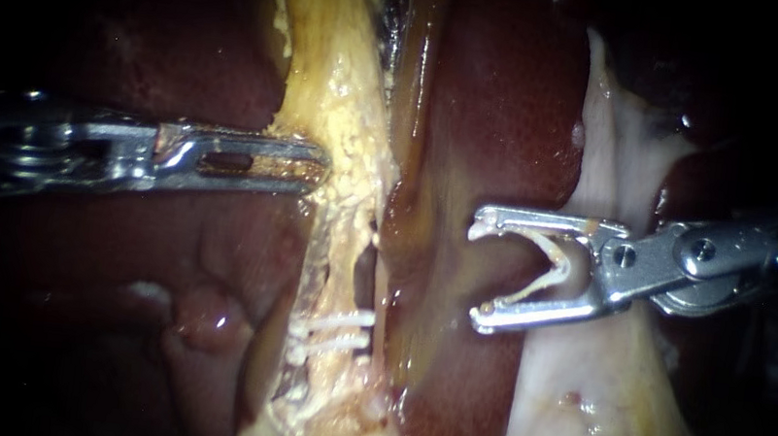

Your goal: Clipping third clip left tube

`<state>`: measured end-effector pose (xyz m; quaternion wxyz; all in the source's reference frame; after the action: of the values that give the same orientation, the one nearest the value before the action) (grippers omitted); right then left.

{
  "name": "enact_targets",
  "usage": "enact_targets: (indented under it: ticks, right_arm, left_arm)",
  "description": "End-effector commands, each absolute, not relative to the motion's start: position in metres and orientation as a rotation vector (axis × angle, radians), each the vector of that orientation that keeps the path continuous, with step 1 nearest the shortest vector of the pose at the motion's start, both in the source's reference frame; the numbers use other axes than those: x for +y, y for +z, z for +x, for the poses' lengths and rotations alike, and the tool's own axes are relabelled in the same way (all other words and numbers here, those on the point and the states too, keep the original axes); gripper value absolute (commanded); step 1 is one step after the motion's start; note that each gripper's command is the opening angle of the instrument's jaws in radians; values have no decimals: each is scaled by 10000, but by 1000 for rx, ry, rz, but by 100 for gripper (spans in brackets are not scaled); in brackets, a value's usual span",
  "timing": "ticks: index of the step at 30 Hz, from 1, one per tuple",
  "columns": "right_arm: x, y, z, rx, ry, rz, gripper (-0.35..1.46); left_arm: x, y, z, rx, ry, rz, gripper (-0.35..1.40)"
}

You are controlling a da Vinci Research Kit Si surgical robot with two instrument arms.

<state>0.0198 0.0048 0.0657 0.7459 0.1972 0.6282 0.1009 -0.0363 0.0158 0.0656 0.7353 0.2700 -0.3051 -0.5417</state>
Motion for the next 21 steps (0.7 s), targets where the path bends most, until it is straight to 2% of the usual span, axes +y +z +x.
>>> enact_targets:
  ticks: [1, 6, 10, 14, 21]
  right_arm:
    - [49, 657, 198, 1375, 221, 431, 60]
    - [49, 657, 198, 1375, 221, 431, 60]
    - [45, 660, 202, 1375, 219, 429, 60]
    - [31, 671, 212, 1343, 353, 587, 60]
    - [2, 698, 248, 1302, 453, 740, 60]
  left_arm:
    - [158, 656, -363, -671, -1190, 593, -35]
    - [160, 652, -361, -670, -1190, 596, -35]
    - [175, 639, -348, -667, -1192, 595, -35]
    - [198, 615, -322, -708, -1220, 574, -35]
    - [224, 568, -300, -789, -1250, 552, -35]
